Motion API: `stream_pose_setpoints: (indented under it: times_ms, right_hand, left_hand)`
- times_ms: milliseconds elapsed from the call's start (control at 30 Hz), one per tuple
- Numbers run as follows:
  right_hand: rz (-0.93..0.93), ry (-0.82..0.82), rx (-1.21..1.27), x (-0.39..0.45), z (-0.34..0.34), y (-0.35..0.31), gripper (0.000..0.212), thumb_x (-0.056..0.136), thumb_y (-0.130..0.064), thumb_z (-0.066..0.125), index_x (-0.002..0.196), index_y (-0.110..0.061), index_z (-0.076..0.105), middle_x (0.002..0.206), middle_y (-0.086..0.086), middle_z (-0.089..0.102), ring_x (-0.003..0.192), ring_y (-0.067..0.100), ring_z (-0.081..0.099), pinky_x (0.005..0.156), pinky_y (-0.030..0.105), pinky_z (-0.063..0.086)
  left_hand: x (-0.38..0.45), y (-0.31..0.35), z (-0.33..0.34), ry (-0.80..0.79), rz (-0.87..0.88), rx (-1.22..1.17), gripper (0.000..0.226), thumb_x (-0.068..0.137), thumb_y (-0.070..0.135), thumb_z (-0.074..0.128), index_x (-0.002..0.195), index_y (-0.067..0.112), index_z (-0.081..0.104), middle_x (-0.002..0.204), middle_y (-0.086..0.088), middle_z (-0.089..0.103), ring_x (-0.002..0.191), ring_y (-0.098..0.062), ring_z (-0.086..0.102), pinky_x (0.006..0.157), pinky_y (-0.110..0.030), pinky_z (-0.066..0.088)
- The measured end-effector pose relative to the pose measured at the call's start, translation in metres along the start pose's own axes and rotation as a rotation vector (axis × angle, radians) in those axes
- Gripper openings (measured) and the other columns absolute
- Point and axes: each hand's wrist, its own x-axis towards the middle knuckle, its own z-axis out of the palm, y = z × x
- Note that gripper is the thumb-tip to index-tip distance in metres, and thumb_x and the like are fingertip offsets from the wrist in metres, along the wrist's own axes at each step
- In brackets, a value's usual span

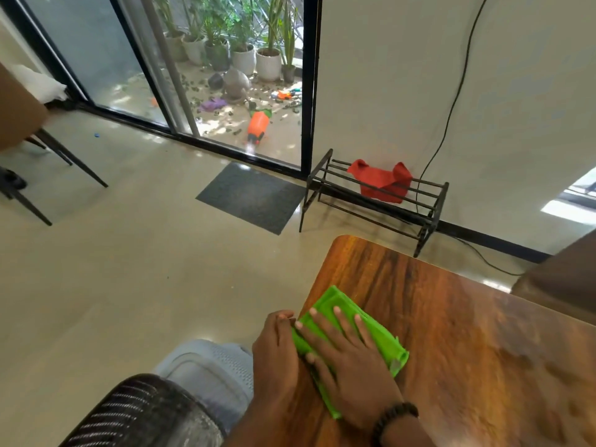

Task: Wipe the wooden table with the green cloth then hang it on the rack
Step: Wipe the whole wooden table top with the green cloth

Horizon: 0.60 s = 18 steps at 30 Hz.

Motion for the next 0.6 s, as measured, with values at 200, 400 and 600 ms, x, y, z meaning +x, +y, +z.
stream_pose_setpoints:
  times_ms: [200,400,600]
  right_hand:
    - [0.212,0.053,0.001,0.085,-0.026,0.062,0.051,0.101,-0.055,0.014,0.151,-0.047,0.011,0.161,-0.018,0.006,0.15,0.019,-0.005,0.121,0.044,-0.007]
    - [0.487,0.16,0.021,0.04,-0.037,0.141,0.055,0.099,-0.057,0.007,0.152,-0.045,0.009,0.161,-0.015,0.009,0.15,0.022,0.004,0.122,0.048,-0.001]
    - [1.036,0.27,0.088,-0.128,-0.071,0.246,0.053,0.102,-0.048,0.021,0.154,-0.039,0.014,0.163,-0.003,0.014,0.149,0.032,0.009,0.12,0.053,0.006]
  left_hand:
    - [-0.008,0.003,0.007,-0.023,0.097,0.156,0.025,0.102,0.03,0.036,0.099,0.025,0.06,0.091,0.002,0.064,0.084,-0.018,0.056,0.073,-0.031,0.039]
    - [-0.01,-0.001,0.004,-0.068,0.203,0.25,0.017,0.101,0.032,0.039,0.1,0.029,0.055,0.083,0.009,0.061,0.078,-0.012,0.058,0.065,-0.029,0.037]
    - [-0.01,-0.005,0.007,-0.071,0.289,0.286,0.012,0.1,0.03,0.043,0.102,0.029,0.054,0.084,0.008,0.06,0.08,-0.018,0.057,0.07,-0.031,0.037]
